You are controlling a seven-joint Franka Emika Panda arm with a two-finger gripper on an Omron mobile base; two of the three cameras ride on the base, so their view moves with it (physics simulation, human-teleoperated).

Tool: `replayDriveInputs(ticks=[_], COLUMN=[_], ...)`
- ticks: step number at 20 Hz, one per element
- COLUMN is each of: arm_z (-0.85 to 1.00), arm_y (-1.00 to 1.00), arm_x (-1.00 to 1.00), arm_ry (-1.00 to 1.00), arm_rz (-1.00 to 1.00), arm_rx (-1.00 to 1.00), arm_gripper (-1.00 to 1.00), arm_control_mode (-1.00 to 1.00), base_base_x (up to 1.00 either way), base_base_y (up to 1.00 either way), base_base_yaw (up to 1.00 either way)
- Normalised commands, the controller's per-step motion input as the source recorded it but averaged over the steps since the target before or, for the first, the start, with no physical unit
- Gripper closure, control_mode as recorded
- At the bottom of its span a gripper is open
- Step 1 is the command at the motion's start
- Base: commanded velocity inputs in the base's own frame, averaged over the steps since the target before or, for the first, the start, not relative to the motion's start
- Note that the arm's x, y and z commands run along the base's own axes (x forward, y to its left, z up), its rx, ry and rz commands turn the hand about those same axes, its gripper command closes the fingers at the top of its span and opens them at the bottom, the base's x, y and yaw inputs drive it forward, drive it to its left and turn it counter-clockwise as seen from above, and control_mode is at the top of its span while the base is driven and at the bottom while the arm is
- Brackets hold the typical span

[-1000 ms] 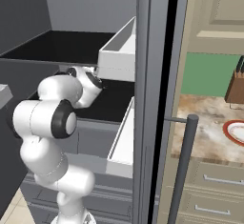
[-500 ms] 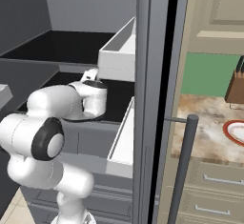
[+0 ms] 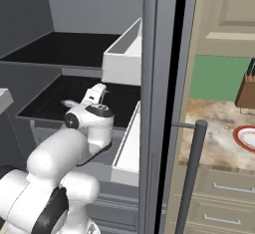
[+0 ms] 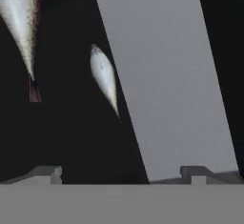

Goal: Place the fish on the counter behind the older fish on the same shelf of the fridge to maintain FIFO order. Close the fridge door when finished.

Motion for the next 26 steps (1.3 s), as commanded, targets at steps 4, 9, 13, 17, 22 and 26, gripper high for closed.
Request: replayDriveInputs(ticks=[4, 9, 13, 17, 22, 26], arm_z=[1.00, 1.00, 1.00, 1.00, 1.00, 1.00], arm_y=[0.02, 0.15, 0.14, 0.06, 0.19, 0.19], arm_x=[-0.81, -0.86, -0.69, -0.62, -0.62, -0.50], arm_ry=[0.27, 0.31, 0.30, 0.27, 0.23, 0.20], arm_rz=[-0.08, -0.08, -0.10, -0.10, -0.09, -0.08], arm_rx=[0.00, 0.00, 0.00, 0.00, -0.02, -0.07], arm_gripper=[-1.00, -1.00, -1.00, -1.00, -1.00, -1.00], arm_control_mode=[-1.00, -1.00, -1.00, -1.00, -1.00, -1.00], base_base_x=[0.00, 0.00, 0.00, 0.00, 0.00, 0.00], base_base_y=[0.00, 0.00, 0.00, 0.00, 0.00, 0.00], base_base_yaw=[0.00, 0.00, 0.00, 0.00, 0.00, 0.00])
